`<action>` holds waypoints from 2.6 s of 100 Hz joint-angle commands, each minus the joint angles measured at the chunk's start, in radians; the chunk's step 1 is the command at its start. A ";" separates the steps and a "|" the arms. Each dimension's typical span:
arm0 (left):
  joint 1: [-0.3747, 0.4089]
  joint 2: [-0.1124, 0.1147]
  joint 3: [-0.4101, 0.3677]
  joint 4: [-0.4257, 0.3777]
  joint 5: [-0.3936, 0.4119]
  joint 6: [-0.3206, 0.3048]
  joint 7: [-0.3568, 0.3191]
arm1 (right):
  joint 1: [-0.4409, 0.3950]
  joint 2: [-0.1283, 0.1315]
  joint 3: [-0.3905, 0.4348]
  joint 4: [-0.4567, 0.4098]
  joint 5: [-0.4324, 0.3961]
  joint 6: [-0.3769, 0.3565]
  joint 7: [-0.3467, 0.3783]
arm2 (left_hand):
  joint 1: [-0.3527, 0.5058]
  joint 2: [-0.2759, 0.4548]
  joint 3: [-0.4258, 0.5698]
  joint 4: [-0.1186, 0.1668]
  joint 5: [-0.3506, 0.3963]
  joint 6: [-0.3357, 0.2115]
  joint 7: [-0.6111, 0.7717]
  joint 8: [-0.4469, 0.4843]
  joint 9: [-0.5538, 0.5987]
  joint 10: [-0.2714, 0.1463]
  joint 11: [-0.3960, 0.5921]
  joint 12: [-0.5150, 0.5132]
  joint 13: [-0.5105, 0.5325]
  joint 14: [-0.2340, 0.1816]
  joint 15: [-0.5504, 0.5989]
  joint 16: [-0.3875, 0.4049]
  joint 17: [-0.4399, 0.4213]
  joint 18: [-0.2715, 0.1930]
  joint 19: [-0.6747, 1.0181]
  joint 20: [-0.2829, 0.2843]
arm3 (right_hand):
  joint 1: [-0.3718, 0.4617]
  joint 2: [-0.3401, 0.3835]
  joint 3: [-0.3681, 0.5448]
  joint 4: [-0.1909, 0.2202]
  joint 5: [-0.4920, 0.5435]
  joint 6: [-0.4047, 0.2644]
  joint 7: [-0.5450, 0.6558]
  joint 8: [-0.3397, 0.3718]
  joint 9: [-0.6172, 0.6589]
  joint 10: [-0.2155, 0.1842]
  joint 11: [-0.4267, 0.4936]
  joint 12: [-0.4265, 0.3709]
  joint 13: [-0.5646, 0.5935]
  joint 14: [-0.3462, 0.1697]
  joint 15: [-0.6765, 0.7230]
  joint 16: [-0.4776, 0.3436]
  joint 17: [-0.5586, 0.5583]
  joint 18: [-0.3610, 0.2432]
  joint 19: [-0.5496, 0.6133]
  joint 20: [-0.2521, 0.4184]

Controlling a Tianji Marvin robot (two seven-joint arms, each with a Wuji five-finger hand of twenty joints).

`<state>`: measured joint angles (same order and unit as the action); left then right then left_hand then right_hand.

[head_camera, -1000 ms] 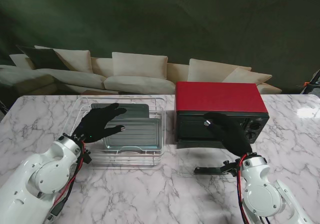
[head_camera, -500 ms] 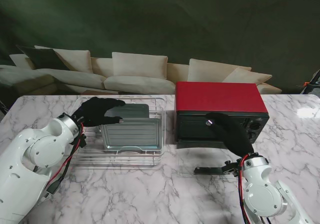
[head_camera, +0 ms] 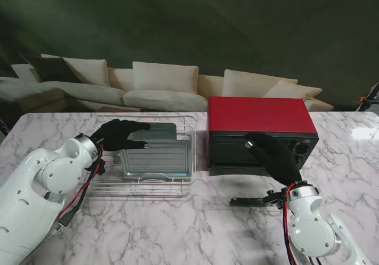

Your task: Slide the trays into the oven

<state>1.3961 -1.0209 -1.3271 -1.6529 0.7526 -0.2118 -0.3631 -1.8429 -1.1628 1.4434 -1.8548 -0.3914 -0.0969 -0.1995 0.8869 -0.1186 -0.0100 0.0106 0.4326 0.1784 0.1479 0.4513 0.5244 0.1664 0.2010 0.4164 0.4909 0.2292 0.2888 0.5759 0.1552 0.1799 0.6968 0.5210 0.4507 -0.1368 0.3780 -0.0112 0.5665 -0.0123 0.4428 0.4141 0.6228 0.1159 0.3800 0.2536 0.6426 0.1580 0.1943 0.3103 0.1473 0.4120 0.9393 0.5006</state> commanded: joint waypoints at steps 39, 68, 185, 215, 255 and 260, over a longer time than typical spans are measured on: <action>-0.005 0.012 0.036 0.008 -0.011 -0.009 -0.080 | -0.009 -0.003 0.005 -0.006 0.006 0.012 0.001 | 0.041 -0.021 0.005 0.020 0.063 -0.016 0.014 -0.015 0.109 -0.019 0.042 0.012 0.087 0.008 0.073 0.048 0.048 0.013 0.101 0.041 | -0.029 -0.026 0.026 -0.018 0.003 -0.016 0.016 -0.013 0.011 0.000 0.026 0.010 -0.006 -0.012 -0.002 0.011 -0.012 -0.022 -0.007 0.015; 0.016 0.019 0.028 -0.021 -0.019 -0.045 -0.111 | -0.017 -0.006 0.014 -0.008 0.009 0.008 -0.008 | 0.062 -0.035 0.008 0.026 0.099 -0.022 0.036 -0.011 0.152 -0.023 0.072 0.030 0.123 0.011 0.097 0.068 0.072 0.021 0.132 0.038 | -0.029 -0.025 0.029 -0.018 0.004 -0.014 0.016 -0.011 0.009 0.005 0.030 0.015 -0.006 -0.011 0.002 0.013 -0.013 -0.021 -0.005 0.018; -0.029 0.008 0.085 0.019 -0.017 -0.047 -0.050 | -0.005 -0.003 0.005 0.002 0.017 0.018 0.010 | 0.403 -0.123 0.166 0.002 0.414 -0.180 0.499 0.076 0.545 -0.125 0.073 0.184 0.474 -0.030 0.193 0.052 0.393 -0.047 0.350 -0.061 | -0.030 -0.023 0.029 -0.018 0.006 -0.014 0.016 -0.006 0.037 0.012 0.040 0.034 0.006 -0.003 0.011 0.020 -0.009 -0.015 -0.001 0.022; 0.031 0.011 -0.009 -0.089 -0.043 -0.098 -0.067 | -0.009 -0.004 0.008 0.000 0.016 0.014 0.005 | 0.403 -0.130 0.170 0.000 0.425 -0.174 0.505 0.069 0.560 -0.113 0.068 0.184 0.492 -0.023 0.197 0.044 0.411 -0.043 0.362 -0.065 | -0.029 -0.022 0.028 -0.018 0.003 -0.014 0.016 -0.006 0.038 0.013 0.040 0.037 0.008 -0.003 0.012 0.021 -0.010 -0.015 -0.001 0.022; 0.144 0.010 -0.158 -0.278 -0.074 -0.163 -0.063 | -0.054 -0.003 0.013 -0.038 -0.011 -0.011 -0.009 | 0.398 -0.132 0.174 0.008 0.420 -0.165 0.499 0.072 0.565 -0.101 0.066 0.186 0.502 -0.026 0.207 0.045 0.420 -0.041 0.373 -0.067 | -0.064 -0.048 0.021 -0.020 -0.077 -0.009 -0.009 -0.013 -0.009 -0.014 0.020 0.027 -0.005 -0.016 0.003 0.016 -0.012 -0.021 -0.005 0.019; 0.151 0.008 -0.166 -0.294 -0.091 -0.161 -0.060 | -0.064 -0.002 0.013 -0.045 -0.012 -0.014 -0.006 | 0.398 -0.133 0.174 0.009 0.419 -0.163 0.497 0.073 0.565 -0.101 0.066 0.186 0.503 -0.024 0.208 0.045 0.421 -0.039 0.374 -0.067 | -0.080 -0.056 0.020 -0.021 -0.117 -0.005 -0.023 -0.018 -0.030 -0.021 0.011 0.020 -0.011 -0.021 -0.001 0.014 -0.013 -0.024 -0.008 0.018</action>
<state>1.5472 -1.0126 -1.4917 -1.9229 0.6816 -0.3730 -0.4229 -1.8847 -1.1648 1.4597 -1.8879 -0.4023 -0.1053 -0.2093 1.2099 -0.2678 0.0976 0.0184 0.7891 0.0534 0.5790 0.4989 1.0531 0.0577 0.2776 0.6049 0.9562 0.1802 0.4752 0.6288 0.5484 0.1652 1.0205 0.4719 0.4370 -0.1659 0.4103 -0.0113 0.5020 -0.0118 0.4384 0.4139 0.6246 0.1264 0.4081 0.2842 0.6430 0.1595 0.1943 0.3220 0.1473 0.4120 0.9393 0.5122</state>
